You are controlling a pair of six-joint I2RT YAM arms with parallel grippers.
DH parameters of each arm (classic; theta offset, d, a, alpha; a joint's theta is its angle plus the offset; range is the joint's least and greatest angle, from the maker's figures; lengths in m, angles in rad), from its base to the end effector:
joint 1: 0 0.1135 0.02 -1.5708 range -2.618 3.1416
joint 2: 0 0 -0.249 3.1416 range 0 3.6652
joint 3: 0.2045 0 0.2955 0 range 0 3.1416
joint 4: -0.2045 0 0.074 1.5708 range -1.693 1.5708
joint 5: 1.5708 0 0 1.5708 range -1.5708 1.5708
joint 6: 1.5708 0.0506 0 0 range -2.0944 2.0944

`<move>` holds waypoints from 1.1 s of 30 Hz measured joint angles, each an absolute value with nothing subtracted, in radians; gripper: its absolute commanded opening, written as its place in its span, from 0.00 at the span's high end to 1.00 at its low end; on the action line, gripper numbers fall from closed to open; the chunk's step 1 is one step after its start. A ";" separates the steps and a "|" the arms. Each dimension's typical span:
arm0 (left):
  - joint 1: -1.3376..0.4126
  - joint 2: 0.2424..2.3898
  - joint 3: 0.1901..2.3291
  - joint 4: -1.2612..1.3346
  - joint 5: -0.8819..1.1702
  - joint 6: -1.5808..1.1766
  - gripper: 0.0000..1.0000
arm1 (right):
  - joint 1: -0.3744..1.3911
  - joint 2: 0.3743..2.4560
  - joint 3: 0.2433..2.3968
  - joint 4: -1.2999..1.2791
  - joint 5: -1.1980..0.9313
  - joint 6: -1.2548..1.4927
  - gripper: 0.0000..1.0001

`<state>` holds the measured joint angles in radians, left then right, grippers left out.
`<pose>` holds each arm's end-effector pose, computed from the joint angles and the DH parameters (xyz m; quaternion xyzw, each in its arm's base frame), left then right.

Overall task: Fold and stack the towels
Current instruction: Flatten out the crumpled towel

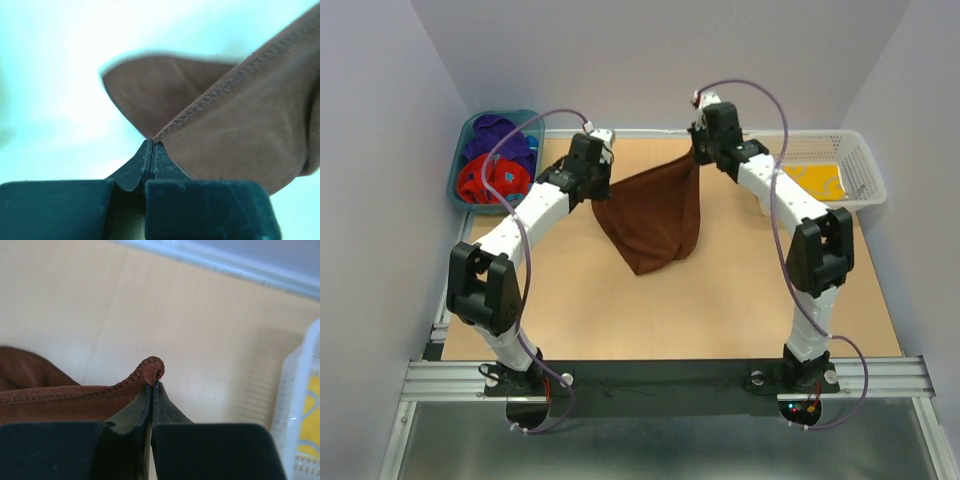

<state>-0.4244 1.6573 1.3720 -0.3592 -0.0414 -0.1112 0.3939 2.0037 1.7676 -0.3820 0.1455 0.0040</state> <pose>0.3978 -0.1775 0.2629 0.1304 0.8850 -0.1003 0.4357 0.4838 0.1931 0.2583 -0.1390 0.8760 0.0271 0.4611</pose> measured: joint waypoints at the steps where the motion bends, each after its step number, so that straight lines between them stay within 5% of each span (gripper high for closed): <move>1: -0.413 1.655 1.416 -0.366 -0.048 -0.107 1.00 | 0.394 1.959 1.801 -0.381 0.151 0.004 1.00; 15: -0.397 1.546 2.093 -0.410 -0.057 0.041 1.00 | 0.394 1.700 2.117 -0.360 0.056 -0.004 1.00; 33: -0.463 1.102 2.103 -0.317 0.322 0.142 1.00 | 0.427 1.212 2.085 -0.275 -0.472 -0.002 0.99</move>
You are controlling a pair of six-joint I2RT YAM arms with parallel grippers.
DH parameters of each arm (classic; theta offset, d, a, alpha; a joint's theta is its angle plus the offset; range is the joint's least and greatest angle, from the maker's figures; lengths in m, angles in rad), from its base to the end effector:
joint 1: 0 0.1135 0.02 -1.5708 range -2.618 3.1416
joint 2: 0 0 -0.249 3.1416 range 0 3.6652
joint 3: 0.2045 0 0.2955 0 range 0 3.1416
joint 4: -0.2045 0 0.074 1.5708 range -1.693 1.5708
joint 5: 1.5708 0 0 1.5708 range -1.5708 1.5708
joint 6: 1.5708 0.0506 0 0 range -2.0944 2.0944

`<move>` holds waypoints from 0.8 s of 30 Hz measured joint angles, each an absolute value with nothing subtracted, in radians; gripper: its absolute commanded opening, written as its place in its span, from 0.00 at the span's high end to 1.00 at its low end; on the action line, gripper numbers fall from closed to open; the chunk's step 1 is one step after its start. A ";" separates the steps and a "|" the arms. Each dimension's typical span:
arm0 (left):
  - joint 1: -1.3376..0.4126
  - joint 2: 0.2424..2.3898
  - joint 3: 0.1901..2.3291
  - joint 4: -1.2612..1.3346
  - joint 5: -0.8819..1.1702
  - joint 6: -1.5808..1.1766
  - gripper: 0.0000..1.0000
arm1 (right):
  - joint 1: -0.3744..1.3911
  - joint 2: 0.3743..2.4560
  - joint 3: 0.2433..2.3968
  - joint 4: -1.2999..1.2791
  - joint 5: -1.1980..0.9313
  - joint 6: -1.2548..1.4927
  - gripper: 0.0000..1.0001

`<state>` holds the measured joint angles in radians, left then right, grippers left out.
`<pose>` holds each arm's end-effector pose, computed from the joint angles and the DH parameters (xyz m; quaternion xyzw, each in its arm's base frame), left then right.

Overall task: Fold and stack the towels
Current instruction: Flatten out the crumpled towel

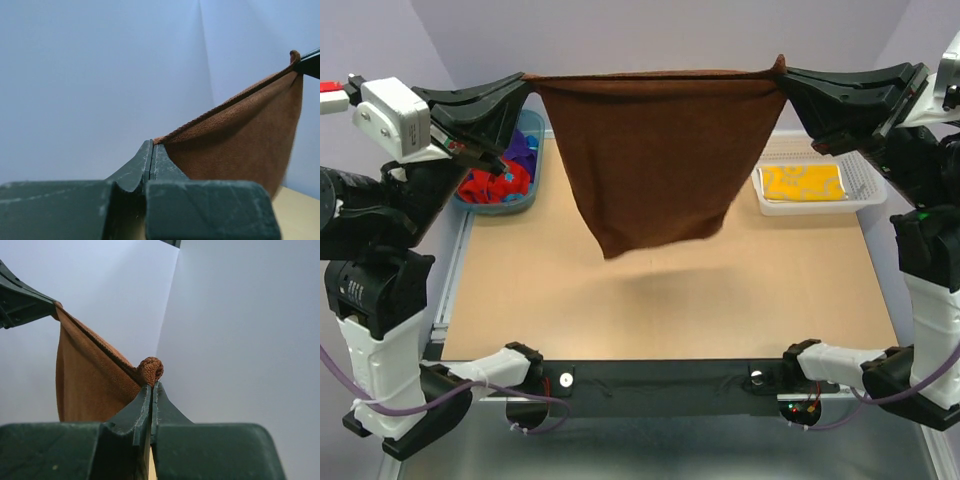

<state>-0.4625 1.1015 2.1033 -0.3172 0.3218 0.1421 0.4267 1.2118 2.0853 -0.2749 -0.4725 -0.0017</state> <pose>0.0888 -0.0622 0.6888 0.2642 0.3609 -0.2101 0.8694 0.1458 0.0916 0.6741 -0.2988 0.3998 0.2882 0.8172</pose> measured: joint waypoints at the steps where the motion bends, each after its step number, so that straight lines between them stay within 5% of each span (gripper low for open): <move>1: -0.463 1.103 2.103 -0.317 0.321 0.140 1.00 | 0.427 1.211 2.085 -0.275 -0.472 -0.001 1.00; 13: -0.425 1.213 1.732 -0.184 0.014 0.119 1.00 | 0.411 1.362 1.872 -0.261 -0.167 -0.036 1.00; 24: -0.266 1.922 1.678 -0.073 -0.085 0.098 1.00 | 0.389 1.920 1.765 -0.101 0.049 -0.112 1.00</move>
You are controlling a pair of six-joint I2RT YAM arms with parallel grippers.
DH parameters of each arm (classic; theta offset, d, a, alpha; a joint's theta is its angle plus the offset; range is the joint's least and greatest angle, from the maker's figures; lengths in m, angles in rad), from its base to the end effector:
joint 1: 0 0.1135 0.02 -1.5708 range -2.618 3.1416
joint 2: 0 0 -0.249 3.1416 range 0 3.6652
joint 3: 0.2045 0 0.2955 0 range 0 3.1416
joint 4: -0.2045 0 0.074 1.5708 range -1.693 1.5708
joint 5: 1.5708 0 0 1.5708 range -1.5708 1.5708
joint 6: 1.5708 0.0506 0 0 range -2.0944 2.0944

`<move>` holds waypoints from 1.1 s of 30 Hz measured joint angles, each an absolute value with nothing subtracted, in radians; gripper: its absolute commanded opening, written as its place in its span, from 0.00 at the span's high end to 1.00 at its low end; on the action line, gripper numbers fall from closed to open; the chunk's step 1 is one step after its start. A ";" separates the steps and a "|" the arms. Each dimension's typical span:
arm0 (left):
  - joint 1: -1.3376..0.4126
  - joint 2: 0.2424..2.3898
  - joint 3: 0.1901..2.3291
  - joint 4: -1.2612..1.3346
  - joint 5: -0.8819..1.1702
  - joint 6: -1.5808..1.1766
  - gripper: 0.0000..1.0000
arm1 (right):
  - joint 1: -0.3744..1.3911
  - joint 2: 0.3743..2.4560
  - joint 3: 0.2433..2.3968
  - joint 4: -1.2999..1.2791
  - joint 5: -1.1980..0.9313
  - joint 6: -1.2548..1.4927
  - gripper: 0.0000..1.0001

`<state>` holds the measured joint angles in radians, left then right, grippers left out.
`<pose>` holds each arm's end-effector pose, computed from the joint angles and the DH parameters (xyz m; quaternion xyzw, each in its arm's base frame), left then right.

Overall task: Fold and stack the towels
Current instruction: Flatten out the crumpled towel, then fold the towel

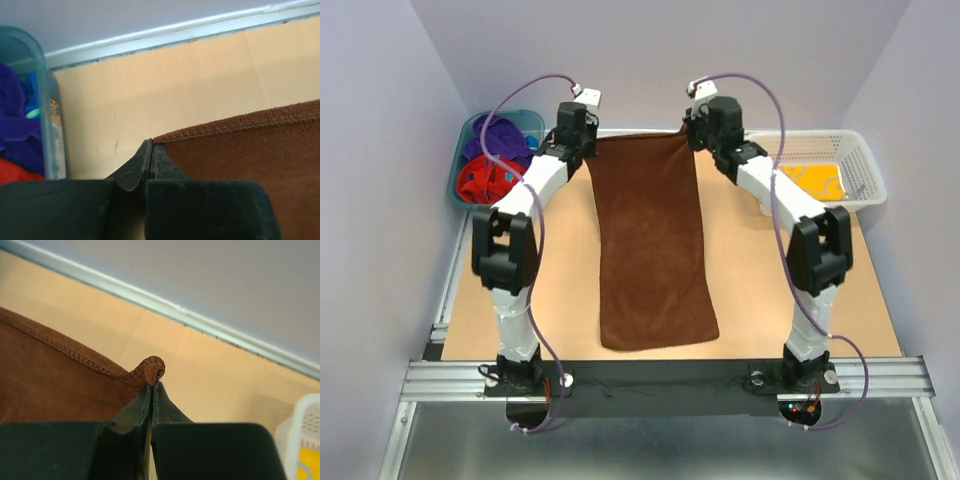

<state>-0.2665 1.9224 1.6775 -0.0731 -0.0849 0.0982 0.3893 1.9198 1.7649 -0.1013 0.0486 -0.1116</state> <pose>0.5020 -0.1326 0.2964 0.1223 0.8005 -0.0150 0.5865 0.4827 0.1954 0.3306 -0.1818 0.7704 0.0655 0.6076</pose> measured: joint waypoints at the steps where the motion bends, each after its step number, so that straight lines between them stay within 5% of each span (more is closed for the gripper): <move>1: -0.263 1.965 1.704 -0.073 -0.087 0.099 1.00 | 0.387 1.964 1.766 -0.086 0.059 -0.117 0.99; 7: -0.255 2.165 1.928 -0.088 -0.080 0.100 1.00 | 0.358 2.167 1.805 -0.005 0.079 -0.166 1.00; 14: -0.249 2.162 1.972 -0.056 -0.060 0.100 1.00 | 0.352 2.167 1.815 0.084 0.059 -0.195 1.00; 33: -0.266 1.790 1.486 -0.104 0.094 0.049 1.00 | 0.349 1.768 1.309 0.121 -0.054 -0.084 0.99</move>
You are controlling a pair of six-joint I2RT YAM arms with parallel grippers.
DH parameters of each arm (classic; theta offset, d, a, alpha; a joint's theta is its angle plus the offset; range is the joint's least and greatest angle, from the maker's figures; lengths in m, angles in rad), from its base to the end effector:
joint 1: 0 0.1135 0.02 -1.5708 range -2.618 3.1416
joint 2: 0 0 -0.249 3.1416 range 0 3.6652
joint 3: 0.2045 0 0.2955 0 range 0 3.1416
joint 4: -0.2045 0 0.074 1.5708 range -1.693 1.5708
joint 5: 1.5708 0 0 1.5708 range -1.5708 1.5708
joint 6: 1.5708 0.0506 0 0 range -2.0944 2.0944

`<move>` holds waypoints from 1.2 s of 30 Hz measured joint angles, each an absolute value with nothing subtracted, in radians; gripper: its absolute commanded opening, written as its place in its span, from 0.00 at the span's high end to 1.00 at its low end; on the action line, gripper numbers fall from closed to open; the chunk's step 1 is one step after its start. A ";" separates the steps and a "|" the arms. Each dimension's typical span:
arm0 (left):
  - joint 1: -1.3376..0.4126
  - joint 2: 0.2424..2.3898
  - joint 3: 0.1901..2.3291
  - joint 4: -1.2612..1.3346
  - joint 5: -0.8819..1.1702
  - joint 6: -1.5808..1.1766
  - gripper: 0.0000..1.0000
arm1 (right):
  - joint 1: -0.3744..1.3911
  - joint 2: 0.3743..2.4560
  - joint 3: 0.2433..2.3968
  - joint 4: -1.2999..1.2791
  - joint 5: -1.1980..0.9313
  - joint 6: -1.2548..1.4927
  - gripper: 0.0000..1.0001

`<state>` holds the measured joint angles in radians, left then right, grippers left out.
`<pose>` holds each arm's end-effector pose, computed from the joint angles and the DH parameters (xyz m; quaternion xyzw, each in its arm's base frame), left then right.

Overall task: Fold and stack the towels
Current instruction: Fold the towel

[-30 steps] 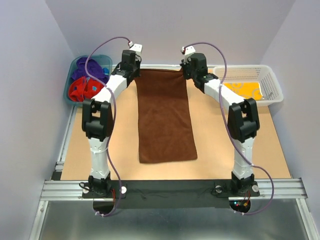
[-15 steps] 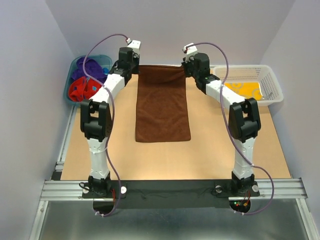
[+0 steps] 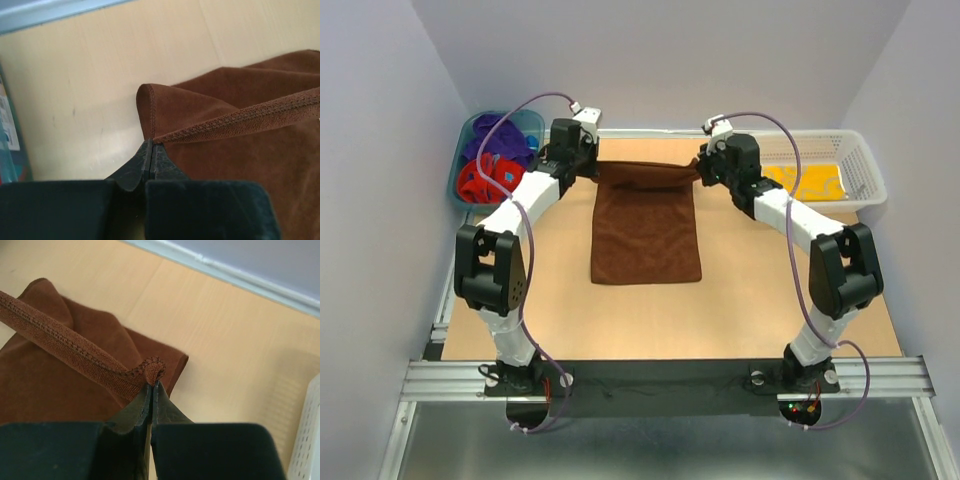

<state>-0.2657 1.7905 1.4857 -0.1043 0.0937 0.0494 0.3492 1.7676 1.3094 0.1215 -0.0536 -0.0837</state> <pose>0.4642 -0.1312 0.2775 0.1564 0.8207 -0.0981 0.5407 0.4428 0.1641 0.2424 -0.1902 0.7929 0.0982 0.5704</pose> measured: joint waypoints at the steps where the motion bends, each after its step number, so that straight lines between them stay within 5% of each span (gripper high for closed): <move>1: -0.269 1.782 1.464 -0.102 0.092 0.044 1.00 | 0.349 1.752 1.282 0.122 -0.063 -0.075 0.99; 11: -0.294 1.634 1.223 -0.140 0.083 -0.034 1.00 | 0.349 1.607 1.098 0.097 -0.146 -0.014 0.98; 24: -0.299 1.475 1.180 -0.167 0.063 -0.083 1.00 | 0.351 1.539 1.037 0.097 -0.218 0.007 0.97; 33: -0.320 1.382 0.944 -0.184 0.101 -0.202 1.00 | 0.354 1.481 0.881 0.083 -0.272 0.105 0.87; 36: -0.337 1.355 0.853 -0.186 0.109 -0.249 0.83 | 0.354 1.460 0.832 0.060 -0.299 0.147 0.72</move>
<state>-0.3367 1.3552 0.8532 -0.1856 0.1093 -0.2489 0.3538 1.4601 0.8322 0.0601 -0.2985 0.1471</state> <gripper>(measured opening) 0.058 0.201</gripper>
